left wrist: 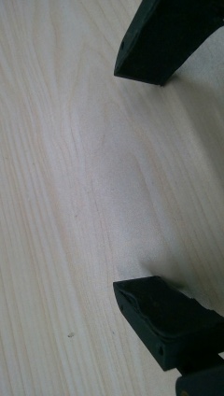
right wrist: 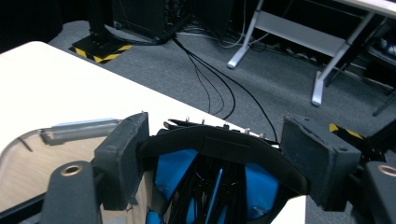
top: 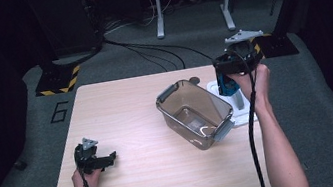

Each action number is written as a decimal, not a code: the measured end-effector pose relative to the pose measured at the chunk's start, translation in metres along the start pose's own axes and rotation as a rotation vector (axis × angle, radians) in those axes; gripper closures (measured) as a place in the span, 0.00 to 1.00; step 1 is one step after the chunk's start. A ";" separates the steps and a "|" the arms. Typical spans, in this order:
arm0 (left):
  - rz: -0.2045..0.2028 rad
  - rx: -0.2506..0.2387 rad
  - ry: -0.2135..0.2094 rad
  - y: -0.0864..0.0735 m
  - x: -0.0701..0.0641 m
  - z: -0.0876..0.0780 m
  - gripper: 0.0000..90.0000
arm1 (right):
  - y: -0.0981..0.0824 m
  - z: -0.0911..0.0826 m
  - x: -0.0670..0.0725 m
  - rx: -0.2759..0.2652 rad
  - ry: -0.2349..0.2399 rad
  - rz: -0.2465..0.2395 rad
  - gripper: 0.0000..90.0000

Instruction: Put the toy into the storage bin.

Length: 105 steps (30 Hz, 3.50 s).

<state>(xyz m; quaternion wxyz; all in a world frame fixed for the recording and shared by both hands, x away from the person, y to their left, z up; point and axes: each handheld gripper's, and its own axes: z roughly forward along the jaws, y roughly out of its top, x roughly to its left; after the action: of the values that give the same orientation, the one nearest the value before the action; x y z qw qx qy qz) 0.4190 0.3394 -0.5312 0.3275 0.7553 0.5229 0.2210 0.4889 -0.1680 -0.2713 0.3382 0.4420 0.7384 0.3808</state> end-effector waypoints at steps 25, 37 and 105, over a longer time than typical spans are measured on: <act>0.000 0.000 0.000 0.000 0.000 0.000 0.01 | 0.009 -0.007 0.055 -0.043 0.158 -0.055 0.28; 0.000 0.000 0.000 0.000 0.000 0.000 0.01 | -0.010 0.003 0.066 -0.026 0.201 -0.046 0.28; 0.000 0.000 0.000 0.000 0.000 0.000 0.01 | -0.112 0.048 0.074 0.128 0.235 -0.031 0.27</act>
<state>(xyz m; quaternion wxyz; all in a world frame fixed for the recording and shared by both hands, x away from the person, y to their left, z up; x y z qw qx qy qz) 0.4191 0.3394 -0.5312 0.3276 0.7553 0.5228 0.2212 0.4566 -0.1239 -0.4030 0.2262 0.4035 0.8025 0.3768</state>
